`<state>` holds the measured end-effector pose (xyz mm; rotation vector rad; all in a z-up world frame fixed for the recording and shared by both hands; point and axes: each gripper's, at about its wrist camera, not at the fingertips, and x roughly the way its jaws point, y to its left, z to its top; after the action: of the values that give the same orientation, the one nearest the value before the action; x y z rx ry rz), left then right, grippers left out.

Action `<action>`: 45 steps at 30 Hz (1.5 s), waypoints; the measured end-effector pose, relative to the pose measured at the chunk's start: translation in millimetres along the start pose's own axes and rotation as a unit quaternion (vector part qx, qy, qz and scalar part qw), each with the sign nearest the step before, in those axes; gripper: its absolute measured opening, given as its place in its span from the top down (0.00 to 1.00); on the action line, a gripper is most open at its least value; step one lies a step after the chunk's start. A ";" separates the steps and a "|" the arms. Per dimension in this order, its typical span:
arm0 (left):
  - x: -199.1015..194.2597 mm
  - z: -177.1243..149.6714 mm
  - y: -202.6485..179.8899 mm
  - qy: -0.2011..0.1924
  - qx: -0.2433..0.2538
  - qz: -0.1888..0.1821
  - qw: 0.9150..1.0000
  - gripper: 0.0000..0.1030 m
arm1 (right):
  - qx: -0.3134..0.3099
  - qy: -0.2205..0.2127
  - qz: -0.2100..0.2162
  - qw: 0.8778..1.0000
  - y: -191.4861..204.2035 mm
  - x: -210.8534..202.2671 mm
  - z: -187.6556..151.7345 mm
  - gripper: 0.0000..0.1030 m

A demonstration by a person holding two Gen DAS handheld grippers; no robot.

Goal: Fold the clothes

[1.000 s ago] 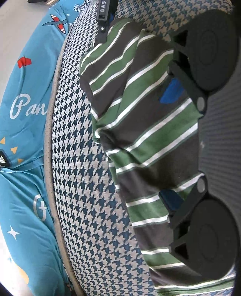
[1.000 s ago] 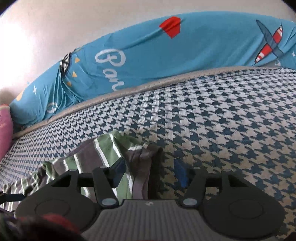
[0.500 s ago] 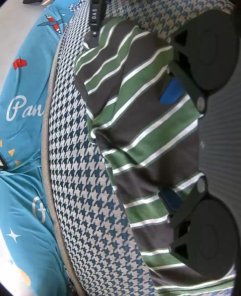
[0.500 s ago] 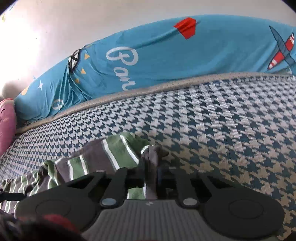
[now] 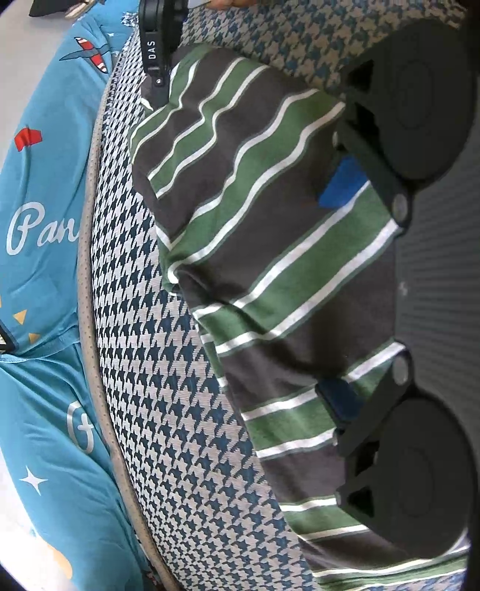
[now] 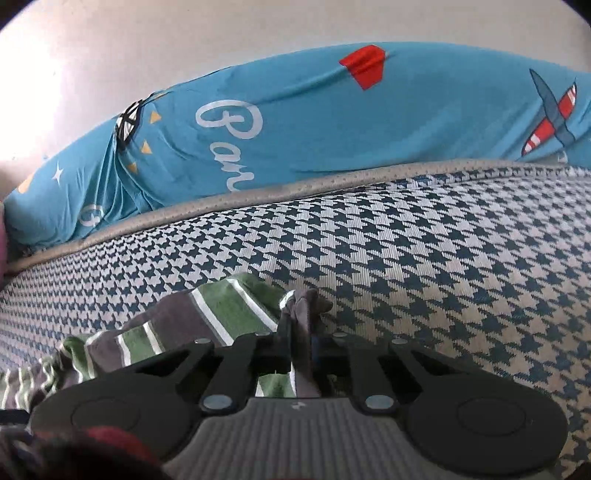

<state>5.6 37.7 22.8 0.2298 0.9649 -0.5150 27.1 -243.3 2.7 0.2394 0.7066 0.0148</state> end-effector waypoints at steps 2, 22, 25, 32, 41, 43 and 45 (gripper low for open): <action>0.0 0.1 0.9 0.000 -0.001 -0.001 1.000 0.00 | 0.008 0.002 0.006 1.000 -4.2 -0.3 -0.3 0.89; 2.8 6.1 -1.3 -0.010 -0.036 0.002 0.999 0.00 | 0.044 0.050 0.072 0.995 -32.5 -28.8 -20.1 0.54; 5.0 7.2 -0.3 -0.010 -0.034 0.000 0.999 0.00 | 0.036 0.041 0.061 0.997 -27.3 -24.7 -23.5 0.55; 7.9 8.5 -2.0 -0.008 -0.027 -0.003 1.000 0.00 | 0.036 0.032 0.058 0.997 -20.3 -15.8 -21.9 0.88; 4.9 10.0 3.9 -0.015 -0.041 -0.010 0.999 0.00 | -0.085 -0.021 0.007 0.996 18.1 -42.6 -18.5 0.93; 4.0 11.7 5.3 -0.021 -0.045 -0.010 0.999 0.00 | -0.116 -0.038 0.003 0.993 33.0 -51.9 -18.2 0.93; 1.1 14.0 8.5 -0.031 -0.052 -0.010 0.998 0.00 | -0.142 -0.052 0.006 0.988 49.6 -61.3 -19.0 0.93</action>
<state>20.6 38.9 29.3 0.1111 0.9319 -0.4869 -28.5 -196.8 39.1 -0.0292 0.5907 0.1126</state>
